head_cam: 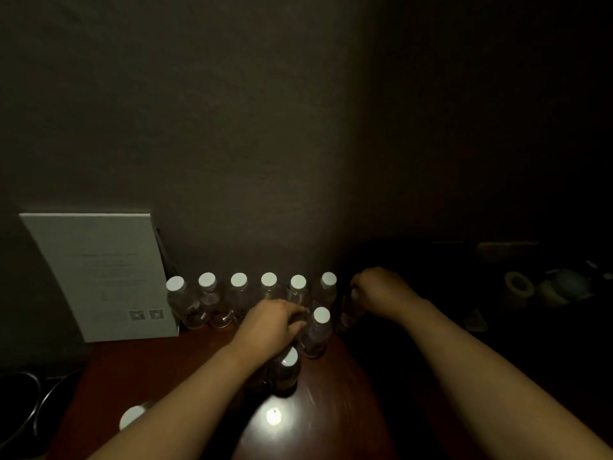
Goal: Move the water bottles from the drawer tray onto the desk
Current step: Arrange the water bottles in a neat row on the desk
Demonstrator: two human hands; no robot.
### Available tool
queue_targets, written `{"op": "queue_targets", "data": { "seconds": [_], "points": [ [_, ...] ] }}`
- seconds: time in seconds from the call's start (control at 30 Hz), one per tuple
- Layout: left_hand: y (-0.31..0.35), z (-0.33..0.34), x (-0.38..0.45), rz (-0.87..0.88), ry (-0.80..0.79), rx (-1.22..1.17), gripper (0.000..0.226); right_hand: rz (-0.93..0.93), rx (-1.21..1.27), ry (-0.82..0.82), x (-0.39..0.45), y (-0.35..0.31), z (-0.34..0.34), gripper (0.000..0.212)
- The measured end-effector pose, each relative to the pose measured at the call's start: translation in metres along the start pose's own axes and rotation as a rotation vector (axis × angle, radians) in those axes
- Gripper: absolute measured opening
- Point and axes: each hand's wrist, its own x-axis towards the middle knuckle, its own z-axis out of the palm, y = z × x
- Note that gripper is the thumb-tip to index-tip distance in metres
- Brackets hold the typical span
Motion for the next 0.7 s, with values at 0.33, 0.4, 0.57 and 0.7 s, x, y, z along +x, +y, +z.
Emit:
{"op": "queue_targets", "data": {
  "seconds": [0.33,0.4,0.57,0.7],
  "points": [
    [-0.017,-0.009,-0.011,-0.026,-0.013,0.004,0.035,0.005,-0.007,0.004,0.021,0.003,0.002,0.014],
    [-0.019,-0.012,-0.012,-0.029,-0.017,0.003,0.034,0.008,-0.018,0.012,0.024,0.001,0.003,0.014],
    [-0.026,-0.022,-0.017,-0.047,-0.038,0.046,0.032,0.016,-0.051,0.026,0.026,-0.001,0.005,0.012],
    [-0.033,-0.03,-0.021,-0.072,-0.072,0.067,0.035,0.03,-0.09,0.019,0.026,-0.005,0.005,0.016]
  ]
}}
